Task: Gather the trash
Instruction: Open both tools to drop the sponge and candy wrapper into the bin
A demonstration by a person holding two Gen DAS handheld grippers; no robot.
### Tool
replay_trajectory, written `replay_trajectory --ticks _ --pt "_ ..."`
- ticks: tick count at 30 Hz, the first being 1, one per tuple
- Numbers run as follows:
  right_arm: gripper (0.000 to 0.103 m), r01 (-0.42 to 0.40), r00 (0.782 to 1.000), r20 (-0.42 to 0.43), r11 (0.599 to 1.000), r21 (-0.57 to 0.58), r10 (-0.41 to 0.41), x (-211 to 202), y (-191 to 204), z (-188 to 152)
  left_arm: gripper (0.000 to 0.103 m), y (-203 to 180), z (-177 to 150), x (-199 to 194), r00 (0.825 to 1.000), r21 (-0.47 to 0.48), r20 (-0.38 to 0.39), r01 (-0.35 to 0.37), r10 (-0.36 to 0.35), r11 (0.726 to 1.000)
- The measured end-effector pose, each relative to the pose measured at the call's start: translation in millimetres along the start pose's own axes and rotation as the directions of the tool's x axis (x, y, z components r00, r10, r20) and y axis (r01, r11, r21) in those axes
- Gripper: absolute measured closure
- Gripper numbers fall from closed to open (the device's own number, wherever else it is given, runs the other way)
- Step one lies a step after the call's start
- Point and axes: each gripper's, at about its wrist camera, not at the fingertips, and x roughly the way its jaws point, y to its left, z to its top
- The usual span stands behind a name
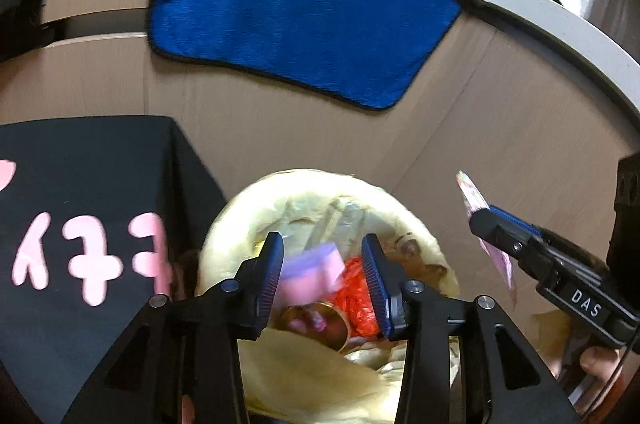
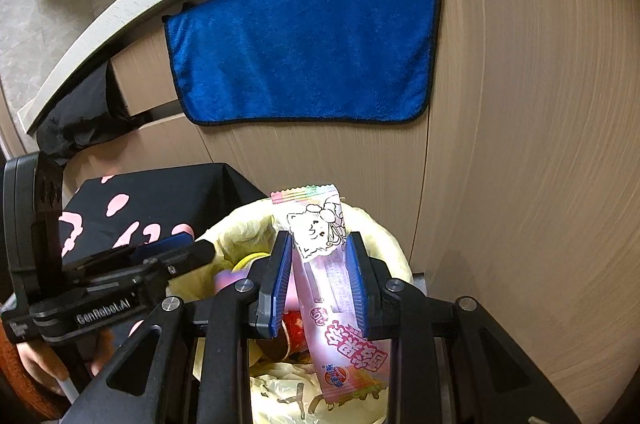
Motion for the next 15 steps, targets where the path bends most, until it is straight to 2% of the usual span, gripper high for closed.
replay_trajectory --ticks 3,5,6,8,12,15 --pt "0.071 -0.035 0.999 -0.001 0.999 0.006 0.035 1.5 2.8 -1.6 0.061 6.8 -2.5 -12.8 1.000 -0.024 -0.005 -0.018 0.018 1.000" --pt "0.061 -0.055 0.998 0.001 0.998 0.012 0.055 -0.1 5.1 -2.1 0.061 7.1 -5.5 -26.1 0.998 -0.022 0.008 -0.058 0.058 0.998" --pt "0.052 -0.075 0.997 0.007 0.997 0.017 0.075 -2.8 7.1 -2.3 0.061 6.9 -6.1 -31.2 0.997 -0.017 0.015 -0.071 0.071 0.997" --pt "0.046 -0.089 0.996 0.023 0.996 0.021 0.089 -8.7 10.9 -2.1 0.059 5.1 -10.4 -49.0 0.993 -0.002 0.042 -0.114 0.114 0.993" --pt "0.042 -0.092 0.995 0.042 0.996 0.023 0.091 -27.7 23.3 -3.1 0.054 -2.3 -19.6 -87.6 0.978 0.009 0.091 -0.189 0.187 0.982" --pt "0.035 -0.089 0.993 0.072 0.996 0.002 0.088 -54.1 38.6 -11.3 0.054 -8.2 -37.3 -126.2 0.956 0.016 0.128 -0.269 0.265 0.963"
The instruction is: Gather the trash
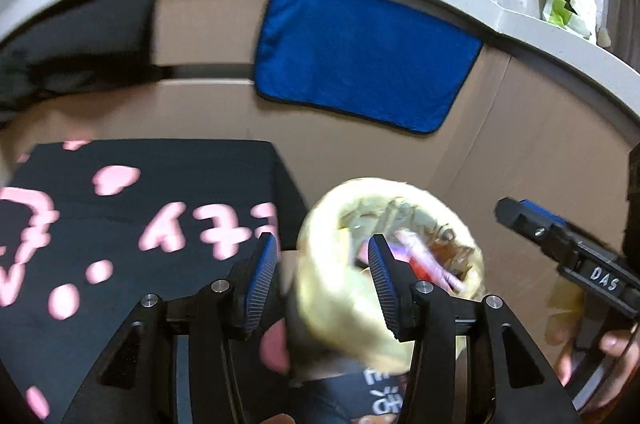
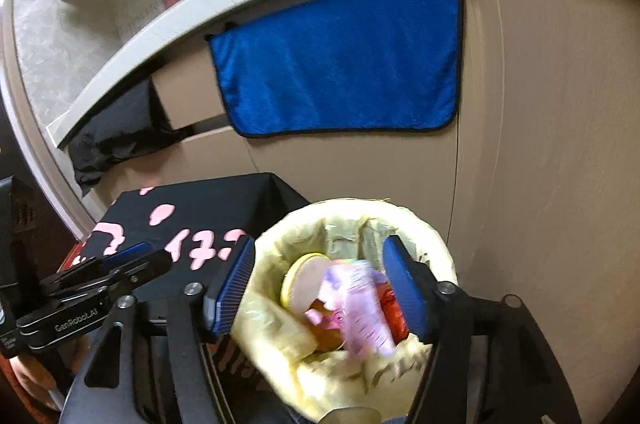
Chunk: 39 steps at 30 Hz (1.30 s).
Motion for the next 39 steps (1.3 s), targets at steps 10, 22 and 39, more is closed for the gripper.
replay_trajectory --ticks 10,22,39 --pt "0.026 0.065 0.998 0.032 0.994 -0.085 -0.062 -92.5 71.4 -67.7 0.054 15.4 -71.8 -120.0 0.988 0.012 0.104 -0.116 0.114 0.993" --pt "0.025 0.084 0.991 0.121 0.983 -0.163 -0.065 -170.9 130.8 -128.4 0.054 17.3 -124.1 -211.7 0.950 0.017 0.217 -0.233 0.223 0.972" --pt "0.025 0.083 0.989 0.133 0.982 -0.171 -0.061 -200.8 154.1 -152.4 0.054 25.7 -150.1 -267.5 0.926 0.002 0.263 -0.281 0.270 0.960"
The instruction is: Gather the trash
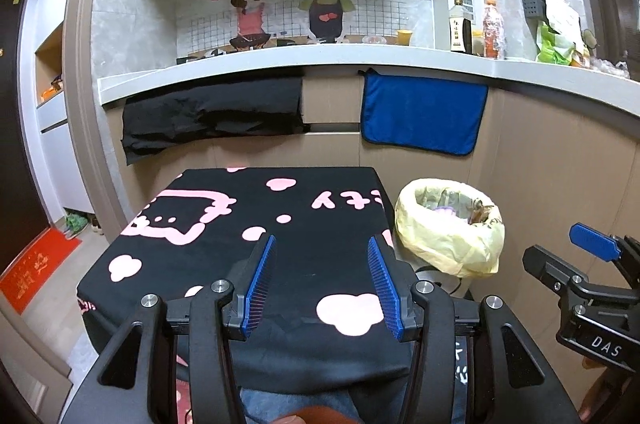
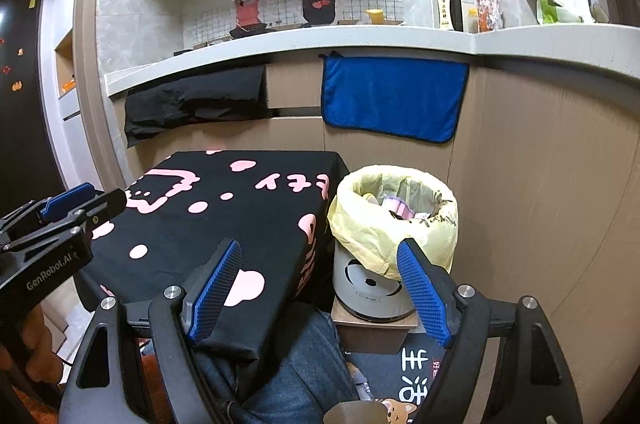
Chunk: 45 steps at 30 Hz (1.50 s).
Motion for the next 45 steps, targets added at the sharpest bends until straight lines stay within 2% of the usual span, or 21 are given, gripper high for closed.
replay_trajectory --ticks 13,21,45 --pt "0.023 -0.003 1.000 -0.008 1.000 -0.003 0.003 -2.6 6.2 0.9 0.054 10.3 -3.6 -6.5 1.000 -0.027 0.012 -0.002 0.002 1.000" --pt "0.023 -0.012 1.000 -0.026 1.000 0.014 0.013 0.5 5.8 -0.9 0.054 7.1 -3.3 -7.3 1.000 -0.027 0.007 -0.005 0.005 1.000" --pt "0.022 0.013 1.000 -0.006 1.000 0.027 -0.013 -2.8 -5.4 -2.3 0.054 -2.2 -0.7 -7.3 1.000 -0.016 0.005 0.021 -0.020 1.000"
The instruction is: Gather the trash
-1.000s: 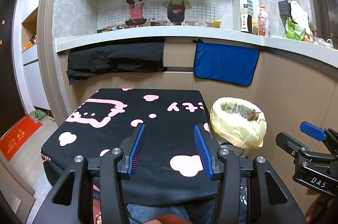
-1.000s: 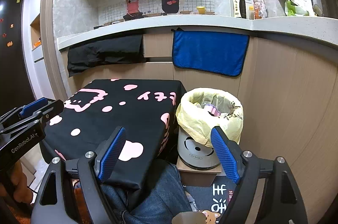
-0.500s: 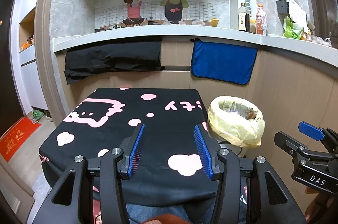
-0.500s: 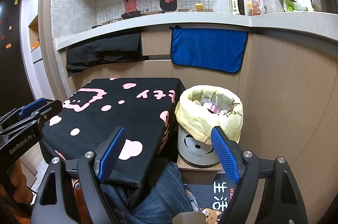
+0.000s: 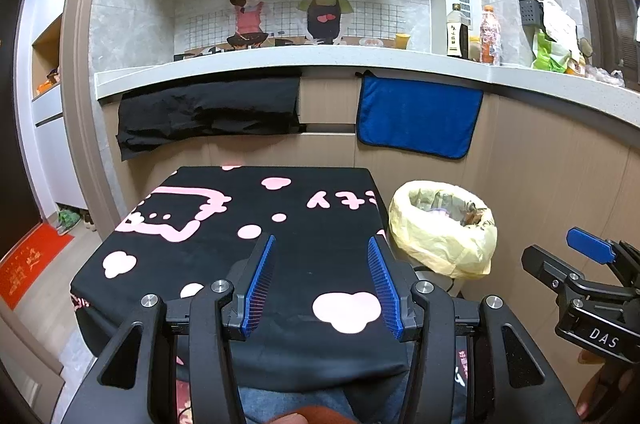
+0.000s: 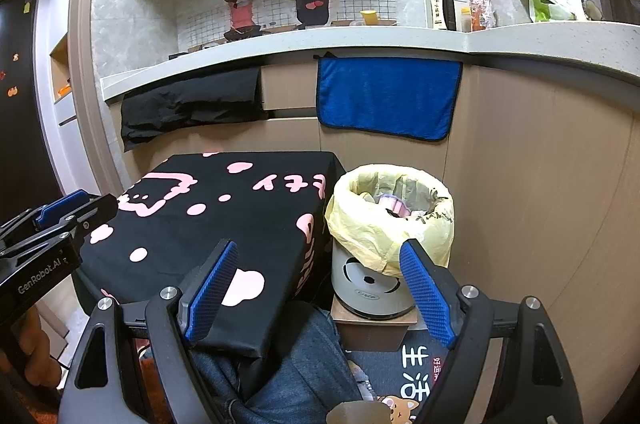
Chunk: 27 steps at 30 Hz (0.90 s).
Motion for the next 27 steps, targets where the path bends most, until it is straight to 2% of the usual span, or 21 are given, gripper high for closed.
replay_trajectory --ticks 18,27 --pt "0.022 0.002 1.000 0.002 1.000 0.008 -0.002 -0.8 -4.2 0.2 0.054 -3.9 -0.8 1.8 1.000 0.007 -0.001 0.004 -0.004 1.000" --pt "0.022 0.012 1.000 0.002 1.000 0.011 -0.012 -1.8 -5.0 0.3 0.054 -4.6 -5.3 5.1 1.000 0.021 -0.009 0.031 -0.030 0.999"
